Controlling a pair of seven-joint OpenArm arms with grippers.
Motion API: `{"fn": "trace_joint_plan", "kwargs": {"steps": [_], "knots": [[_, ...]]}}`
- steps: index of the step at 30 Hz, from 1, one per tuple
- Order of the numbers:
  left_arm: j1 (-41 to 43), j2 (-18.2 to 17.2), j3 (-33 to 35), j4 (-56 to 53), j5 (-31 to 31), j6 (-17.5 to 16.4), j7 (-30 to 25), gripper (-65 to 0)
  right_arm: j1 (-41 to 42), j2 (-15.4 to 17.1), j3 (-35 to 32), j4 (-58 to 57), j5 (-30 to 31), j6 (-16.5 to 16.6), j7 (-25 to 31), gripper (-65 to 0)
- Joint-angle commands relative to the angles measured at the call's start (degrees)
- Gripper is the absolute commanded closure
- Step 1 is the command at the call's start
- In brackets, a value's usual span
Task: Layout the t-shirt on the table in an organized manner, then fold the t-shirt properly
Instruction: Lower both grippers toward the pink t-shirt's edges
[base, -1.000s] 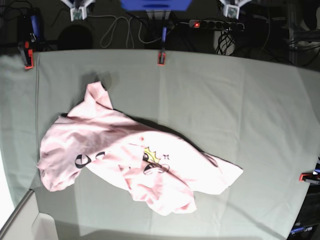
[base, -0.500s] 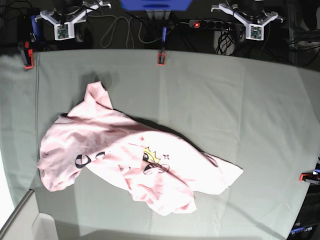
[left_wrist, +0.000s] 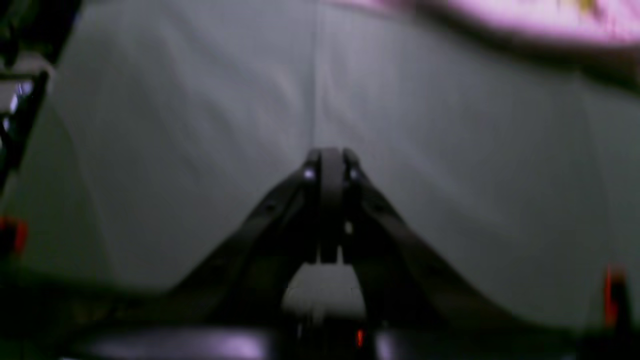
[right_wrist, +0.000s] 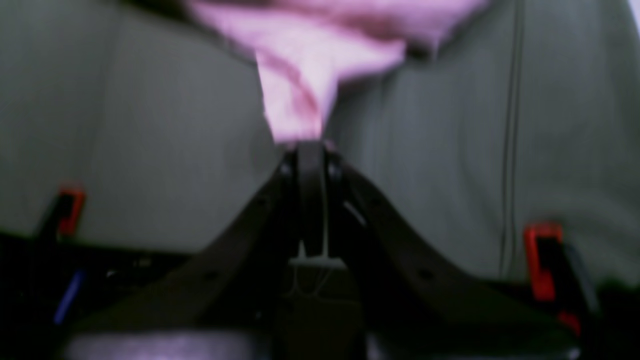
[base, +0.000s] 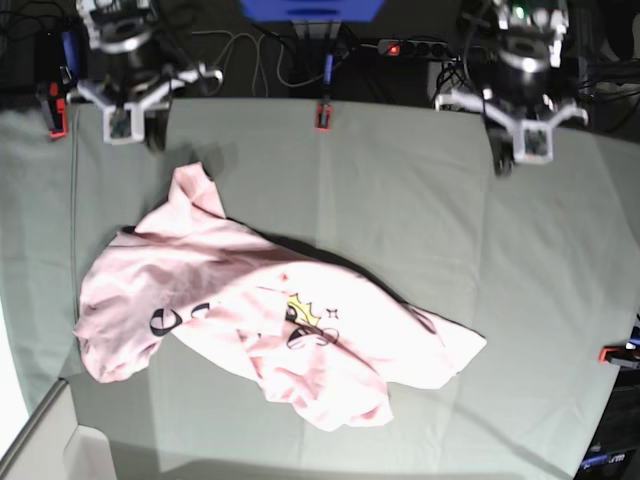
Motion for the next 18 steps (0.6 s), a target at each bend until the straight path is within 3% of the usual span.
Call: {"fn": "trace_joint_plan", "kwargs": {"steps": [1, 5, 11, 15, 18], "knots": [[-0.9, -0.2, -0.1, 0.8, 0.2, 0.2, -1.2, 0.0, 0.1, 0.1, 0.2, 1.0, 0.1, 0.0, 1.1, 0.0], [-8.6, -0.2, 0.3, -0.4, 0.2, 0.2, 0.4, 0.0, 2.7, 0.1, 0.2, 1.0, 0.1, 0.0, -3.0, 0.0], [-21.3, -0.2, 0.4, -1.3, 0.1, 0.2, 12.7, -0.1, 5.1, 0.0, 0.2, 1.0, 0.1, -0.1, -8.6, 0.0], [-30.9, 2.2, -2.1, -6.5, -4.0, 0.3, 19.5, -0.3, 5.4, -2.6, 1.6, 1.0, -0.1, -0.1, -9.9, 0.0], [-36.5, 3.4, -4.9, -12.6, -6.8, 0.3, 21.0, -4.7, 6.0, -5.1, 3.8, 1.0, -0.1, -0.1, -10.5, 0.0]]}}
